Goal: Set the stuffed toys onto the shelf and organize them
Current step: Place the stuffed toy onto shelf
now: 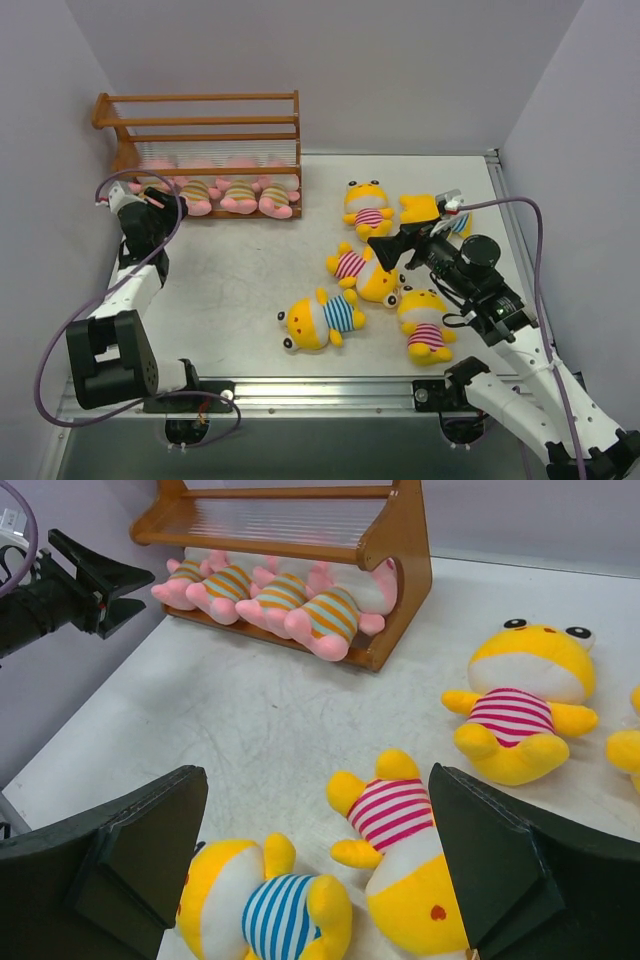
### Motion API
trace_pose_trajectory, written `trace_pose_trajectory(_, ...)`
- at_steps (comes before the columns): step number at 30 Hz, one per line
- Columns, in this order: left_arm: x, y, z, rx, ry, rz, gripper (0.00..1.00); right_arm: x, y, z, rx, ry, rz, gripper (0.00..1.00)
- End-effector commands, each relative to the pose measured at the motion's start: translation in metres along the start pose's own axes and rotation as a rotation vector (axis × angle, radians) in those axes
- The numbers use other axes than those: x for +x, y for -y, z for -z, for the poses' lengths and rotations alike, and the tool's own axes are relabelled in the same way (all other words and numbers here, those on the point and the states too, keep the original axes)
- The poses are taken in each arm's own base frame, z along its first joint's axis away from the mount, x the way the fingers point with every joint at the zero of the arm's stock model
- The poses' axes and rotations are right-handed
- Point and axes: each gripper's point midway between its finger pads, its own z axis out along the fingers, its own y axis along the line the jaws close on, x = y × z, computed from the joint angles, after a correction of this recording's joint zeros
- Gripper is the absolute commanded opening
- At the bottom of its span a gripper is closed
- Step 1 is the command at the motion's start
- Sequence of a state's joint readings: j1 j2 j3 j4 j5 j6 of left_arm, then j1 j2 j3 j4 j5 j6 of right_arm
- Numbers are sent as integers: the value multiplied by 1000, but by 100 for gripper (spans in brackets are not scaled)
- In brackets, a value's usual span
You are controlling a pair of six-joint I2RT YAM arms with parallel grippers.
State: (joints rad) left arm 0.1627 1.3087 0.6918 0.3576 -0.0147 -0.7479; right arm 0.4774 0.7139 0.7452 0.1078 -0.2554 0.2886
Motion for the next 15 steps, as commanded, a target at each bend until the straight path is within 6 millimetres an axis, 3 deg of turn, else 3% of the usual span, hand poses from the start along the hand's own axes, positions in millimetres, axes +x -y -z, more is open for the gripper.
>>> trace_pose_trajectory(1, -15, 1, -9, 20, -30, -3, 73, -5, -11, -9, -71, 44, 6, 99)
trace_pose_trajectory(6, -19, -6, -33, 33, -50, -37, 72, -3, -17, -17, -112, 48, -10, 98)
trace_pose_trajectory(15, -2, -21, -65, 19, -105, -74, 69, 5, -16, -24, -115, 24, 4, 98)
